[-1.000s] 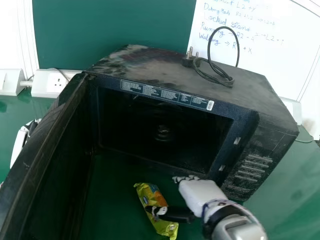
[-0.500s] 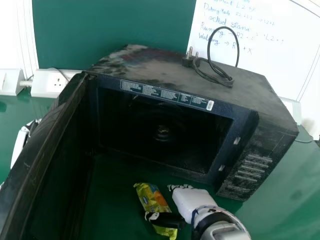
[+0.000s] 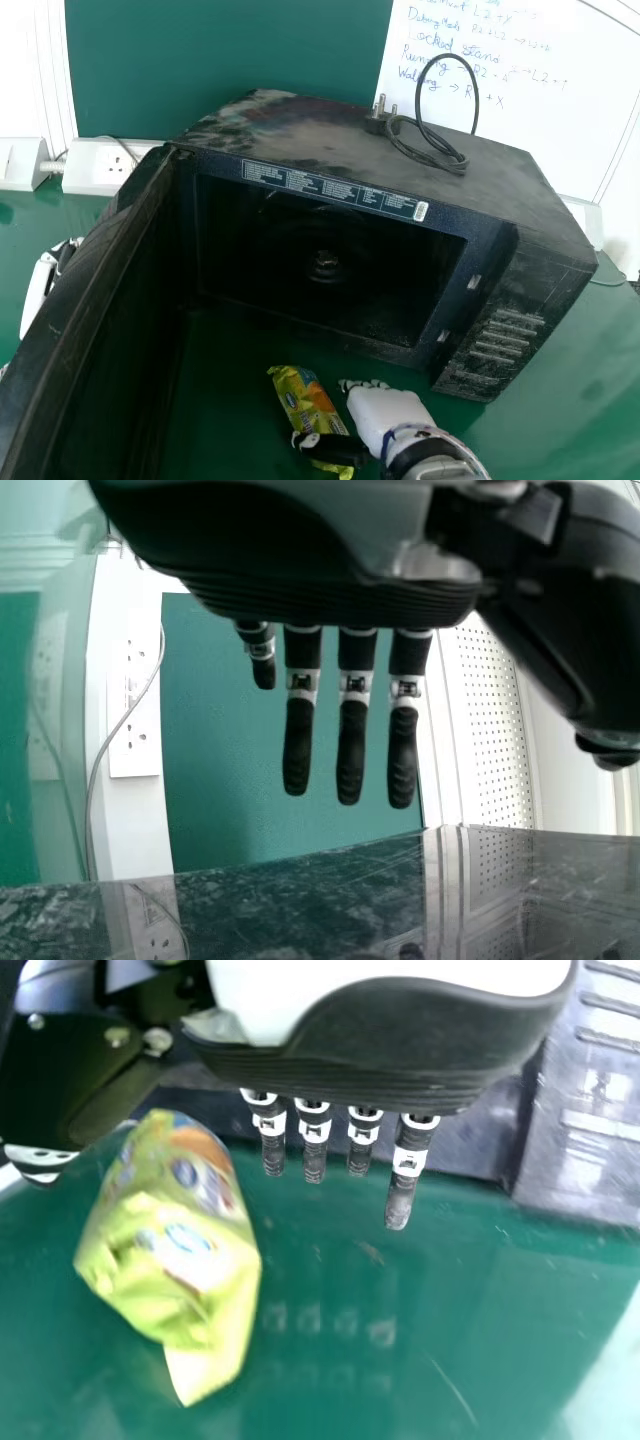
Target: Put biscuit inside oven
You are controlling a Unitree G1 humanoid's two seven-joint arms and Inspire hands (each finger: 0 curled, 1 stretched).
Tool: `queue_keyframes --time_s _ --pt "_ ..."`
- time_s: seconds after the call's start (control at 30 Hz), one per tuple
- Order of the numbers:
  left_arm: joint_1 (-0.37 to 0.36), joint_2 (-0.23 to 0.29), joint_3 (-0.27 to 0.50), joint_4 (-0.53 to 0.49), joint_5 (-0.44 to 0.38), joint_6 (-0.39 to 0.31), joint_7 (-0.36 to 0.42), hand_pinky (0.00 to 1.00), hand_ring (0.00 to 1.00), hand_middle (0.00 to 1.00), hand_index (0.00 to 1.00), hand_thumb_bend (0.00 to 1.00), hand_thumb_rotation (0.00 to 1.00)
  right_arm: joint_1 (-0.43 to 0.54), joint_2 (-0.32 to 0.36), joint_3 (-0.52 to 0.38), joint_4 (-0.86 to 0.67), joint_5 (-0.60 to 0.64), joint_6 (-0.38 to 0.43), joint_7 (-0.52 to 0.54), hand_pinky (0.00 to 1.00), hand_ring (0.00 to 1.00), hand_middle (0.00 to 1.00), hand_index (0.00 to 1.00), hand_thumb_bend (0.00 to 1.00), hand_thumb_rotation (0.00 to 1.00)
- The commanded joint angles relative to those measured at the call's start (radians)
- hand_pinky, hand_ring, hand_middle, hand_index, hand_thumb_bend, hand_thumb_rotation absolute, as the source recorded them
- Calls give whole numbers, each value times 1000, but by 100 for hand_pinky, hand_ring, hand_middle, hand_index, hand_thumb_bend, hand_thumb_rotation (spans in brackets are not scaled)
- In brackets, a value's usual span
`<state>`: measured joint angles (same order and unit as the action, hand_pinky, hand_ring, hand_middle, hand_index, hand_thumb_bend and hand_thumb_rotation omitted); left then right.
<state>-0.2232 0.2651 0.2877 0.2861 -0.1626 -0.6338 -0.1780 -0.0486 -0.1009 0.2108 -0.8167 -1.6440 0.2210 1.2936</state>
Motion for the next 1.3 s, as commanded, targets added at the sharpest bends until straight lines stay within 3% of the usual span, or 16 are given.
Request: queue_keyframes --time_s 0.0,0.47,0.93,1.27 --pt "12 -4 -6 -12 1 2 3 50 54 57 49 51 7 13 19 -14 -9 -9 -12 10 79 96 100 98 100 61" --pt "12 -6 -7 -13 -11 -2 -5 49 53 57 49 51 7 27 68 -48 11 -41 -57 12 79 93 99 97 93 59" --pt "19 -6 -8 -22 -5 -10 -4 50 54 57 49 51 7 10 126 -12 70 -133 -92 3 83 93 98 96 91 58" --pt "24 -5 -8 -35 10 -1 7 51 54 58 49 51 7 17 161 12 152 -165 -73 -81 77 87 96 94 93 58"
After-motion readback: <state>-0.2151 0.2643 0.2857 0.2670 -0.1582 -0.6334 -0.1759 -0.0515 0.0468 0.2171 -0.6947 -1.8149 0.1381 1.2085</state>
